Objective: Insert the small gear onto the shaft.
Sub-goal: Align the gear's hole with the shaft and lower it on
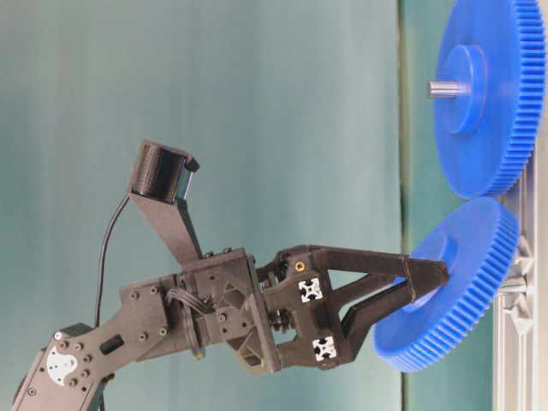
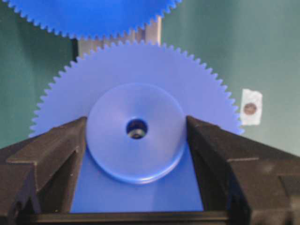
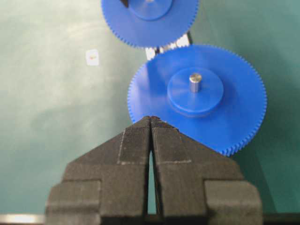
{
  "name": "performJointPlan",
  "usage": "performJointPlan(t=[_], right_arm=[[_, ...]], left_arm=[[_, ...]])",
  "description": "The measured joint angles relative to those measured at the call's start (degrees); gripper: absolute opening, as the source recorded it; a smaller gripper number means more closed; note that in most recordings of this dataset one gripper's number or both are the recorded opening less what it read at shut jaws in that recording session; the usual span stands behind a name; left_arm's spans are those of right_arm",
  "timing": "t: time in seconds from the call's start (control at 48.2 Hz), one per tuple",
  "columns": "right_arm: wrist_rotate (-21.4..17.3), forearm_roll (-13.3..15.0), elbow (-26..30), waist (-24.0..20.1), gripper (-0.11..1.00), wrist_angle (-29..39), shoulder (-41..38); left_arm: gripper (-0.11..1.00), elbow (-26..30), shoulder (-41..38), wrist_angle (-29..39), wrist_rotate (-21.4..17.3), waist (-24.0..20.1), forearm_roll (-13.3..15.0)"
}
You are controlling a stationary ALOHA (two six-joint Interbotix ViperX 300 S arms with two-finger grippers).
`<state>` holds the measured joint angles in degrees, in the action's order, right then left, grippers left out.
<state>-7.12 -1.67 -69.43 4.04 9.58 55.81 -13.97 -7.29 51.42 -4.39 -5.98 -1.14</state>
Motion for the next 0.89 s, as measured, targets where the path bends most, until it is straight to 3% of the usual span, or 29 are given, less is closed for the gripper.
performJointPlan(t=[0.893], right_arm=[[0.00,0.00,-0.09,0.00,0.02,0.00,0.18]], left_arm=[[0.70,-0.79,-0.97,0.26,-1.76,-0.26,0.00]])
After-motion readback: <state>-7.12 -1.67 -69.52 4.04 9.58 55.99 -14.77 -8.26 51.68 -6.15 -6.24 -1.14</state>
